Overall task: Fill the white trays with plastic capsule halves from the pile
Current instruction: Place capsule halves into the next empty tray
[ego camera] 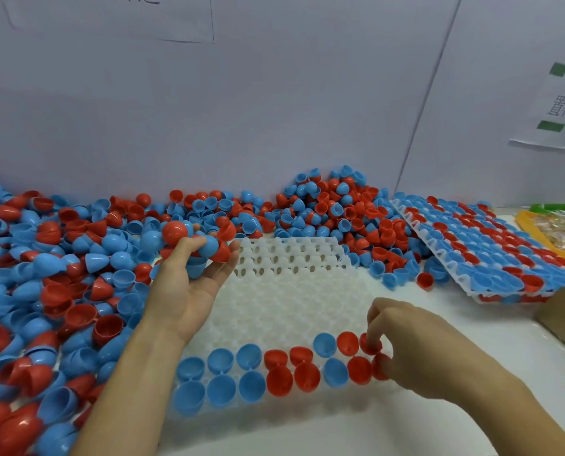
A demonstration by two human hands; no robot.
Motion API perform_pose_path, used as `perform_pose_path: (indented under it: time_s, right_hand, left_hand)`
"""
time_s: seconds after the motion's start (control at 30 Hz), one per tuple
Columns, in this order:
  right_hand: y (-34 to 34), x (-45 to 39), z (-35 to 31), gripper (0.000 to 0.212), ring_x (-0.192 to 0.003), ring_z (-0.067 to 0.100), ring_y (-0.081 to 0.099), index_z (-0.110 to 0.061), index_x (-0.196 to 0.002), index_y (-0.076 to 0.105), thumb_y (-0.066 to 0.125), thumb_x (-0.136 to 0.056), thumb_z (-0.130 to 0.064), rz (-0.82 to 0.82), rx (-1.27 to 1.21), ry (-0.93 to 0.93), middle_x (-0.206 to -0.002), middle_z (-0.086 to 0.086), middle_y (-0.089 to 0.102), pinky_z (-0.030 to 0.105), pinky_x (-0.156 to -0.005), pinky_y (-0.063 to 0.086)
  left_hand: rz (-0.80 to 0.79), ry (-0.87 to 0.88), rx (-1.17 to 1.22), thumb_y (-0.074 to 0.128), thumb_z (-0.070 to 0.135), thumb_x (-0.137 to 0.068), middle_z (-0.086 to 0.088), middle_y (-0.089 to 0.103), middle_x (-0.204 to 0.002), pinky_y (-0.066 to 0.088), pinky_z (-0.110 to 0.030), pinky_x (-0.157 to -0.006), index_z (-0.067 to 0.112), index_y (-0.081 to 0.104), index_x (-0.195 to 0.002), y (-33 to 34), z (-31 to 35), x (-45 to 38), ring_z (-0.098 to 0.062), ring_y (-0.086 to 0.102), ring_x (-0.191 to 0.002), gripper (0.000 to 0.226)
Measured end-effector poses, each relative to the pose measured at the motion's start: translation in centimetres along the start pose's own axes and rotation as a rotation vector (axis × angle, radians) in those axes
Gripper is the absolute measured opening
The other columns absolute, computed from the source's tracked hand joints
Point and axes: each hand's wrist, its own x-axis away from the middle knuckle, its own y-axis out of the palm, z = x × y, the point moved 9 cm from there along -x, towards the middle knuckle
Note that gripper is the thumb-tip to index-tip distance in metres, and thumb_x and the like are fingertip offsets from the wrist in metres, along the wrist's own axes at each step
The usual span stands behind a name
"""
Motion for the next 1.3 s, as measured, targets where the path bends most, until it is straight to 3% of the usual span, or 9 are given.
perform_pose_path:
  time_s: [0.17, 0.43, 0.53, 0.63, 0.8, 0.9, 1.03, 1.17, 1.3]
  right_hand:
    - [0.0, 0.2, 0.2, 0.030, -0.096, 0.005, 0.054, -0.035, -0.116, 0.069, 0.075, -0.087, -0.030, -0.014, 0.017, -0.006, -0.113, -0.019, 0.052, 0.017, -0.077, 0.050]
    - [-1.6, 0.1, 0.7, 0.028, -0.097, -0.002, 0.052, -0.044, -0.113, 0.066, 0.071, -0.090, -0.029, 0.002, -0.029, -0.038, -0.107, -0.028, 0.048, 0.018, -0.085, 0.050]
    - [-3.8, -0.7, -1.2, 0.021, -0.087, -0.008, 0.056, -0.039, -0.113, 0.067, 0.064, -0.094, -0.031, 0.116, -0.073, -0.116, -0.096, -0.029, 0.050, 0.009, -0.068, 0.049]
    - [-6.2, -1.9, -4.6, 0.019, -0.082, -0.011, 0.059, -0.033, -0.112, 0.068, 0.059, -0.095, -0.035, 0.271, -0.295, -0.223, -0.095, -0.027, 0.060, 0.003, -0.064, 0.047]
    - [-8.7, -3.8, -9.9, 0.023, -0.081, -0.005, 0.061, -0.034, -0.116, 0.060, 0.060, -0.094, -0.042, 0.536, -0.567, -0.299, -0.099, -0.019, 0.059, 0.009, -0.060, 0.047]
    - [-8.5, -5.2, -11.8, 0.019, -0.084, 0.001, 0.059, -0.028, -0.107, 0.068, 0.061, -0.095, -0.040, 0.560, -0.526, -0.287, -0.098, -0.014, 0.060, 0.015, -0.070, 0.045]
    - [-8.1, -6.5, -11.9, 0.022, -0.075, 0.000, 0.060, -0.019, -0.093, 0.078, 0.066, -0.091, -0.037, 0.543, -0.494, -0.214, -0.086, -0.012, 0.070, 0.014, -0.066, 0.048]
    - [-7.7, -7.5, -11.0, 0.027, -0.082, 0.008, 0.065, -0.014, -0.104, 0.078, 0.077, -0.084, -0.032, 0.495, -0.448, -0.147, -0.103, -0.002, 0.075, 0.018, -0.067, 0.051]
    - [-7.5, -7.5, -10.1, 0.025, -0.080, 0.009, 0.065, -0.015, -0.111, 0.076, 0.073, -0.088, -0.026, 0.504, -0.397, -0.123, -0.109, -0.001, 0.074, 0.015, -0.064, 0.048]
  left_hand:
    - [-0.002, -0.016, 0.030, 0.063, 0.007, -0.092, -0.024, 0.057, -0.133, 0.061, -0.039, -0.074, 0.011, 0.058, -0.117, 0.1, -0.2, 0.0, -0.037, 0.073, -0.100, 0.025]
    - [-0.043, -0.033, -0.007, 0.069, 0.007, -0.079, -0.024, 0.064, -0.121, 0.061, -0.039, -0.072, 0.006, 0.063, -0.108, 0.8, -0.2, 0.5, -0.035, 0.074, -0.093, 0.030]
    - [-0.092, -0.062, -0.036, 0.071, 0.010, -0.071, -0.024, 0.071, -0.110, 0.061, -0.039, -0.070, 0.007, 0.072, -0.096, 1.3, -0.4, 0.8, -0.038, 0.073, -0.097, 0.025]
    - [-0.161, -0.086, -0.091, 0.068, 0.010, -0.075, -0.026, 0.070, -0.116, 0.062, -0.040, -0.073, 0.005, 0.069, -0.104, 1.8, -0.7, 1.0, -0.042, 0.071, -0.105, 0.030]
    - [-0.278, -0.090, -0.171, 0.068, 0.007, -0.082, -0.022, 0.071, -0.118, 0.062, -0.044, -0.078, 0.011, 0.078, -0.099, 2.6, -0.9, 1.4, -0.039, 0.071, -0.106, 0.020]
    - [-0.307, -0.084, -0.175, 0.069, 0.006, -0.081, -0.020, 0.070, -0.122, 0.060, -0.050, -0.084, 0.014, 0.075, -0.104, 2.8, -1.0, 1.4, -0.037, 0.069, -0.112, 0.025]
    - [-0.311, -0.097, -0.184, 0.065, 0.009, -0.080, -0.023, 0.065, -0.130, 0.052, -0.060, -0.098, 0.012, 0.071, -0.110, 2.7, -1.1, 1.3, -0.042, 0.064, -0.119, 0.031]
    - [-0.276, -0.121, -0.248, 0.071, 0.006, -0.084, -0.024, 0.062, -0.134, 0.049, -0.064, -0.099, 0.000, 0.056, -0.135, 2.5, -1.3, 1.2, -0.043, 0.063, -0.119, 0.053]
    - [-0.259, -0.119, -0.300, 0.066, 0.011, -0.079, -0.019, 0.064, -0.133, 0.052, -0.065, -0.093, 0.001, 0.057, -0.134, 2.6, -1.4, 1.3, -0.040, 0.066, -0.116, 0.057]
